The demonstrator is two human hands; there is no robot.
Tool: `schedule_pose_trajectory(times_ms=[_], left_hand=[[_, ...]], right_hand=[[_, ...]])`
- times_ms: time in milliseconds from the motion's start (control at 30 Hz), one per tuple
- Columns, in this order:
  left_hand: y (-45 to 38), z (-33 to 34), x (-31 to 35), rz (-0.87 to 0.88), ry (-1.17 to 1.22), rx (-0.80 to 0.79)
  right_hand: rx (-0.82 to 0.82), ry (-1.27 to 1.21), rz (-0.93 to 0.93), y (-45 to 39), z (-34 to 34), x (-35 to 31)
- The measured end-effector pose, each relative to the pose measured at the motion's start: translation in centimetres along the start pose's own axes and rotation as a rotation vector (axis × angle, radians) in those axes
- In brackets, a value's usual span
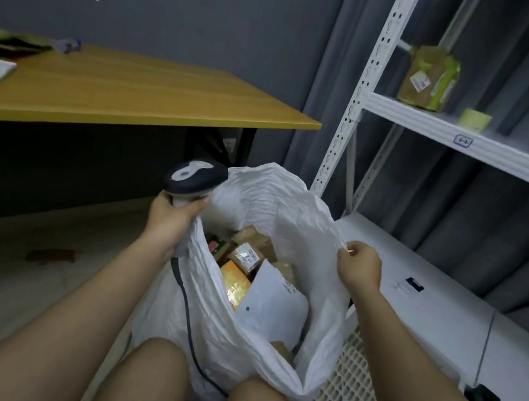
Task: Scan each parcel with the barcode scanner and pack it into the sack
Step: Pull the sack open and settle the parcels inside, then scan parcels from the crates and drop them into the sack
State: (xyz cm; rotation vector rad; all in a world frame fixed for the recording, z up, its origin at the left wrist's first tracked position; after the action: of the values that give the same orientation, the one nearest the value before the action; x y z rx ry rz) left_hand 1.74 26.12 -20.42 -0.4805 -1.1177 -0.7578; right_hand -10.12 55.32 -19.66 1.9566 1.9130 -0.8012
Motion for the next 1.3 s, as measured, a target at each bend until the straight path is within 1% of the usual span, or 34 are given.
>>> schedule_pose_trajectory(times_ms=[67, 133, 300, 333, 400, 433, 500, 567, 600, 700, 767, 833, 900, 967, 1000, 1033, 1067, 1133, 1167, 1200, 1233, 1300], left_hand=[[0.4, 0.2, 0.3, -0.007, 0.014, -0.004], [0.8, 0.7, 0.9, 0.000, 0.038, -0.001], [1.3, 1.9, 2.8, 0.088, 0.085, 0.022], [1.3, 1.9, 2.8, 0.096, 0.069, 0.013], [1.3, 1.8, 2.2, 0.074, 0.009, -0.003], [1.1, 1.8, 1.7, 0.061, -0.014, 0.008], [0.8, 1.8, 1.2, 0.061, -0.018, 0.040], [0.3, 1.6, 1.1, 0.072, -0.030, 0.075], [0.0, 1.4, 1.0, 0.070, -0.040, 0.085], [-0.3, 1.1, 0.2, 0.043, -0.075, 0.065], [0.0, 1.1, -0.6, 0.039, -0.086, 0.057], [0.6, 1.4, -1.3, 0.043, -0.082, 0.049], [1.3, 1.9, -1.5, 0.055, -0.093, 0.033], [2.1, 2.5, -1.4, 0.082, -0.110, 0.011], [2.4, 2.8, -1.2, 0.105, -0.137, -0.001], [2.9, 3.1, -1.1, 0.134, -0.173, -0.019], [3.4, 3.5, -0.9, 0.159, -0.215, -0.041], [4.6, 4.5, -0.4, 0.203, -0.280, -0.076], [5.2, 4.9, -0.1, 0.226, -0.296, -0.088], [5.9, 5.5, 0.1, 0.244, -0.312, -0.102], [6.5, 6.1, 0.2, 0.261, -0.335, -0.119], [8.1, 7.7, 0.4, 0.288, -0.328, -0.174]], right_hand=[[0.029, 0.022, -0.003, 0.2, -0.6, -0.2], [0.069, -0.019, -0.009, -0.1, -1.4, -0.5], [0.303, -0.332, -0.033, 0.8, -3.2, -0.1], [0.290, -0.325, -0.021, 1.0, -3.2, 0.4], [0.173, -0.231, 0.023, 0.7, -2.7, 1.1], [0.154, -0.211, 0.024, 0.2, -2.7, 1.1], [0.215, -0.265, -0.021, -0.5, -3.1, 0.3], [0.249, -0.339, -0.012, -1.3, -3.0, 0.1], [0.212, -0.324, 0.013, -1.8, -2.5, 0.5], [-0.074, -0.237, 0.101, -2.9, -0.5, 2.0], [-0.211, -0.219, 0.115, -2.5, -0.1, 2.6], [-0.281, -0.101, 0.063, -1.5, 0.2, 3.0], [-0.320, 0.077, 0.003, -0.6, 0.6, 3.8], [-0.414, 0.257, -0.014, 0.1, 0.3, 4.4], [-0.440, 0.303, -0.026, 0.4, 0.0, 4.5], [-0.411, 0.299, -0.042, 0.4, -0.4, 4.4], [-0.317, 0.226, -0.062, 0.4, -1.0, 4.2], [-0.064, -0.046, -0.070, 0.5, -2.4, 4.2], [0.004, -0.176, -0.050, 0.8, -2.9, 4.2], [0.005, -0.278, -0.031, 1.4, -3.3, 4.2], [-0.039, -0.347, -0.023, 2.0, -3.3, 4.4], [-0.104, -0.379, -0.045, 3.4, -3.5, 5.1]])
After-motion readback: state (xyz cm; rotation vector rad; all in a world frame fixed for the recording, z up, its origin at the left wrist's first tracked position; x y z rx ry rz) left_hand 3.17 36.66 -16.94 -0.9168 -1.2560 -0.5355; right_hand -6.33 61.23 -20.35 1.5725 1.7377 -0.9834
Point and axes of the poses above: each hand's wrist, its own y-axis away from the middle knuckle, its own z-axis out of the palm, x = y × z, the point moved 2 cm from there along -y, towards the middle knuckle, and after that the axes turned 12 degrees about y, right-handed, at the moved point
